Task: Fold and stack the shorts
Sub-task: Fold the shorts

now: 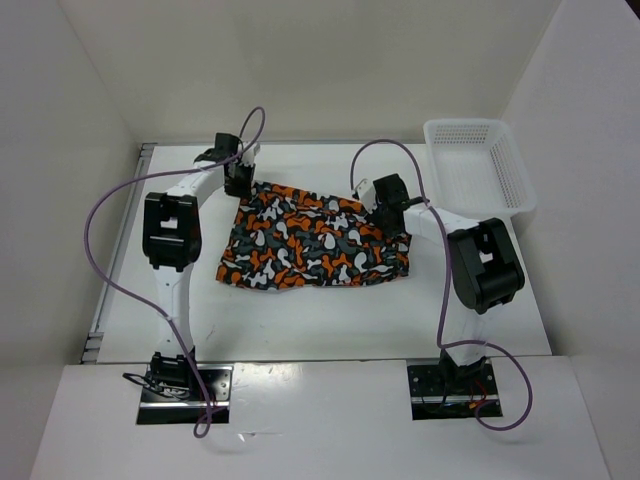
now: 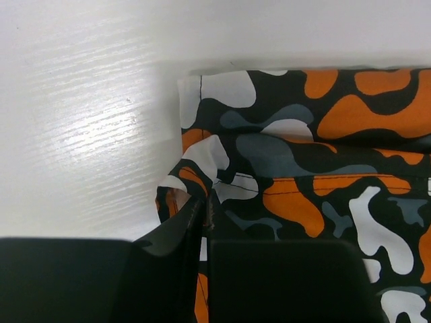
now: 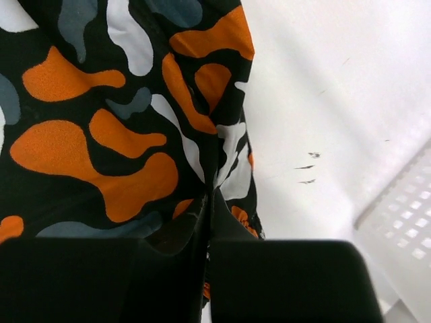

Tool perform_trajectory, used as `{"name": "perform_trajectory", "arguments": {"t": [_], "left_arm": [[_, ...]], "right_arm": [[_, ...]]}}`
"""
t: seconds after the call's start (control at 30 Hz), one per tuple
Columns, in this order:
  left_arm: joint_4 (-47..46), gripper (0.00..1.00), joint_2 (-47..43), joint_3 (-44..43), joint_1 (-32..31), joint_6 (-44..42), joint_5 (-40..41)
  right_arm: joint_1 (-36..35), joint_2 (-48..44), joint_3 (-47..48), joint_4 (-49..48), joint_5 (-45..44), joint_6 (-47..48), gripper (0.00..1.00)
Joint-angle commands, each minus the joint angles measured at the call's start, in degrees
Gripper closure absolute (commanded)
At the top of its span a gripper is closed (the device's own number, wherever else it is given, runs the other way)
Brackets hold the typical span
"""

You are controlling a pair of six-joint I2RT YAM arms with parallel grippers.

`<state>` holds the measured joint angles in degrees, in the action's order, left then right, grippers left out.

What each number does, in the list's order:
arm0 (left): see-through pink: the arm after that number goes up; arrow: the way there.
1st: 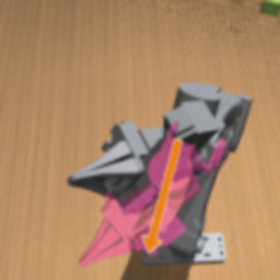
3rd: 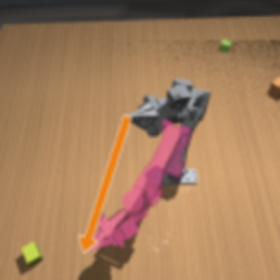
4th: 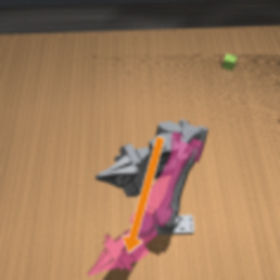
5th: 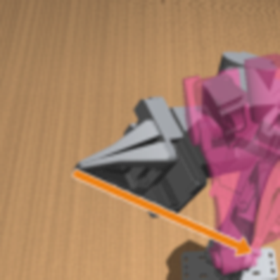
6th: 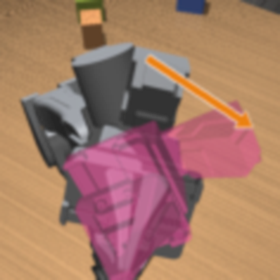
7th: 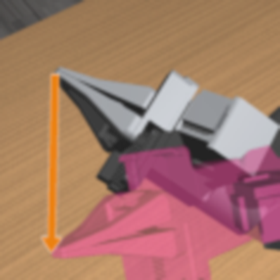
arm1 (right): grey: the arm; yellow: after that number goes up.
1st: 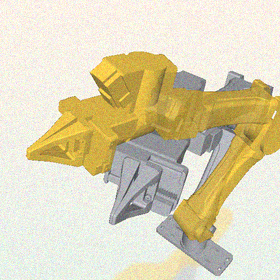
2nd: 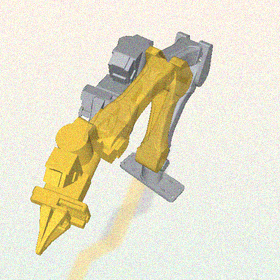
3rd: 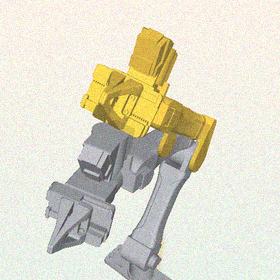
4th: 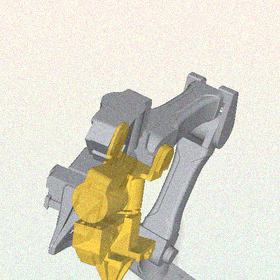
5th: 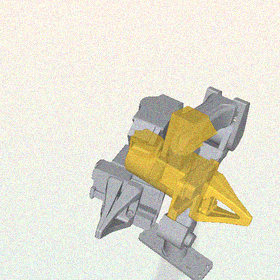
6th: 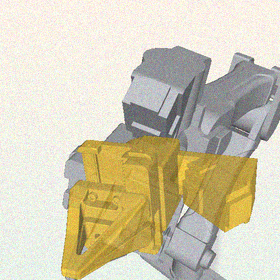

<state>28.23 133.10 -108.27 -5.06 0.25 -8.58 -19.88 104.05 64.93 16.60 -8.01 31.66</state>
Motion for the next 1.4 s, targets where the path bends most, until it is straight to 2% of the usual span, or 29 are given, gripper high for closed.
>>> {"name": "perform_trajectory", "arguments": {"t": [0.0,0.2,0.4,0.57,0.63,0.67,0.7,0.73,0.8,0.83,0.97,1.03,1.17,1.27,1.37], "left_arm": [[-1.5,0.92,-5.2,1.3,-0.2,-0.3,0.9],[-1.5,0.92,-8.0,0.3,-0.2,-0.3,0.4],[-0.5,0.92,-9.1,-1.2,-0.2,-0.3,2.3],[-1.8,0.93,-7.4,-0.6,-0.2,-0.3,5.5],[-1.8,0.91,-5.6,-0.6,-0.2,-0.3,6.9],[-0.9,0.87,-5.0,-1.5,-0.2,-0.3,6.9],[-0.3,0.72,-4.3,-2.0,-0.2,-0.3,7.4],[0.2,0.62,-3.6,-2.6,-0.2,-0.3,7.4],[0.2,0.42,-3.6,-2.6,-0.2,-0.3,8.1],[0.2,0.33,-3.6,-2.6,-0.2,-0.3,8.7],[1.4,0.21,-4.8,-3.6,-0.2,-0.3,11.5],[1.9,0.19,-5.6,-3.6,-0.2,-0.3,12.9],[5.5,0.19,-11.9,-2.2,-2.2,-0.3,12.5],[6.1,0.18,-17.8,5.7,-6.5,-0.3,11.1],[6.1,0.18,-21.0,12.4,-12.9,-0.3,11.8]], "right_arm": [[-0.2,-2.1,4.4,2.2,-0.1,0.2,1.0],[0.4,-3.8,8.5,4.3,2.1,-3.1,1.0],[6.1,-5.6,16.5,4.9,1.9,-15.7,1.0],[7.4,-2.9,12.2,2.0,0.5,-15.7,0.99],[7.4,-2.2,11.1,1.2,-0.1,-15.7,0.67],[7.4,-1.6,11.1,1.2,-0.1,-15.1,0.28],[7.4,-1.6,12.5,1.2,-0.1,-15.1,0.17],[7.4,-1.6,13.4,1.2,-0.1,-15.9,0.11],[7.4,-3.2,16.0,1.8,-1.2,-17.7,0.06],[7.4,-3.8,16.7,2.9,-1.2,-18.7,0.06],[7.4,-7.5,19.1,9.7,0.4,-24.7,0.06],[7.4,-9.7,19.7,13.4,1.8,-30.8,0.06],[7.9,-12.8,11.7,19.3,9.7,-41.8,0.06],[11.4,-12.8,6.5,20.0,14.6,-51.3,0.06],[12.1,-11.4,3.4,19.4,12.6,-56.5,0.06]]}}
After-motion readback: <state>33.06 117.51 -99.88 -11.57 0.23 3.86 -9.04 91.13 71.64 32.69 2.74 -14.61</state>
